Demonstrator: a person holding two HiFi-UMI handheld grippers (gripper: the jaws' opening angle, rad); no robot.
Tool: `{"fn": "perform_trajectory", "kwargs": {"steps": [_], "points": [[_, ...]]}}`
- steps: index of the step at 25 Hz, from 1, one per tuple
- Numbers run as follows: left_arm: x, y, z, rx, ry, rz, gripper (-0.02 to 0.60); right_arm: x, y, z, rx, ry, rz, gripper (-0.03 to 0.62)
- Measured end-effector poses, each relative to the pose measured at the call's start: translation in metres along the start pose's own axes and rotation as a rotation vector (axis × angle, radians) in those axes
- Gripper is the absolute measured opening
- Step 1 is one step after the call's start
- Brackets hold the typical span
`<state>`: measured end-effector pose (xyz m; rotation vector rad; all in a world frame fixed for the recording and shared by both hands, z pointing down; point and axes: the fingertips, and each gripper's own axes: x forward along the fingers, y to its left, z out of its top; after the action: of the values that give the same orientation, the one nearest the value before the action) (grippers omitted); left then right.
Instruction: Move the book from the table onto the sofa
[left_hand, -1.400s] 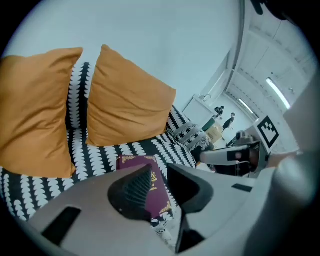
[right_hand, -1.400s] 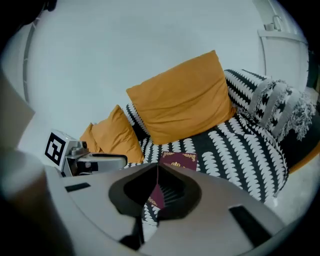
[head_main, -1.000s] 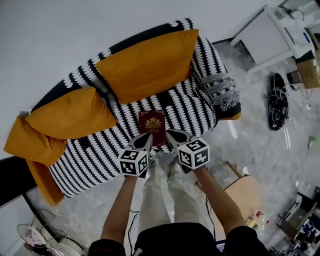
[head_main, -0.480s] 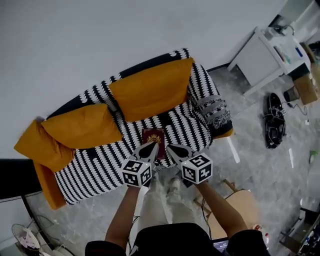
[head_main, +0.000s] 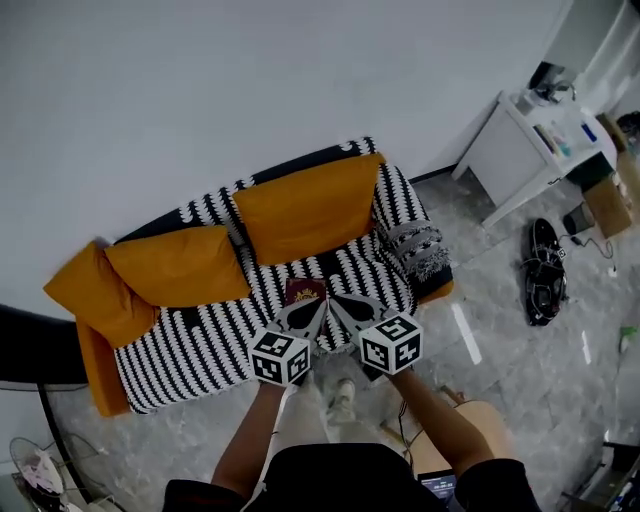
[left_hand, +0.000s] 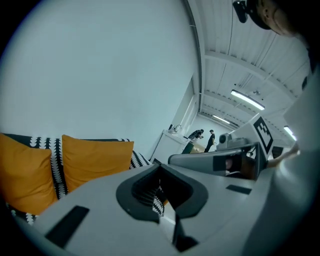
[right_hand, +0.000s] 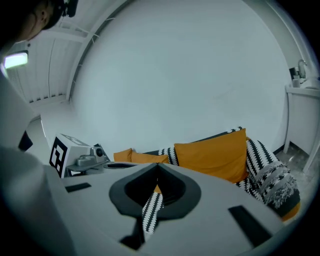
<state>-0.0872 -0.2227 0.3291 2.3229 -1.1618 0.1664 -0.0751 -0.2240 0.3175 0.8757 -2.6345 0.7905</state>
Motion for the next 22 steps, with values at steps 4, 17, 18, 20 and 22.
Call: {"fn": "perform_trajectory", "kwargs": {"steps": [4, 17, 18, 20, 22], "points": [[-0.011, -0.017, 0.019, 0.032, -0.038, 0.010, 0.017, -0.020, 0.011, 0.021, -0.010, -0.056, 0.026, 0.015], [-0.064, -0.072, 0.082, 0.184, -0.168, 0.069, 0.017, -0.086, 0.059, 0.088, -0.201, -0.216, 0.034, 0.015], [-0.066, -0.077, 0.087, 0.184, -0.182, 0.067, 0.017, -0.090, 0.062, 0.092, -0.216, -0.226, 0.033, 0.015], [-0.071, -0.083, 0.096, 0.174, -0.211, 0.068, 0.017, -0.096, 0.068, 0.100, -0.238, -0.240, 0.036, 0.015], [-0.075, -0.087, 0.102, 0.176, -0.227, 0.071, 0.017, -0.100, 0.074, 0.105, -0.244, -0.253, 0.040, 0.015]]}}
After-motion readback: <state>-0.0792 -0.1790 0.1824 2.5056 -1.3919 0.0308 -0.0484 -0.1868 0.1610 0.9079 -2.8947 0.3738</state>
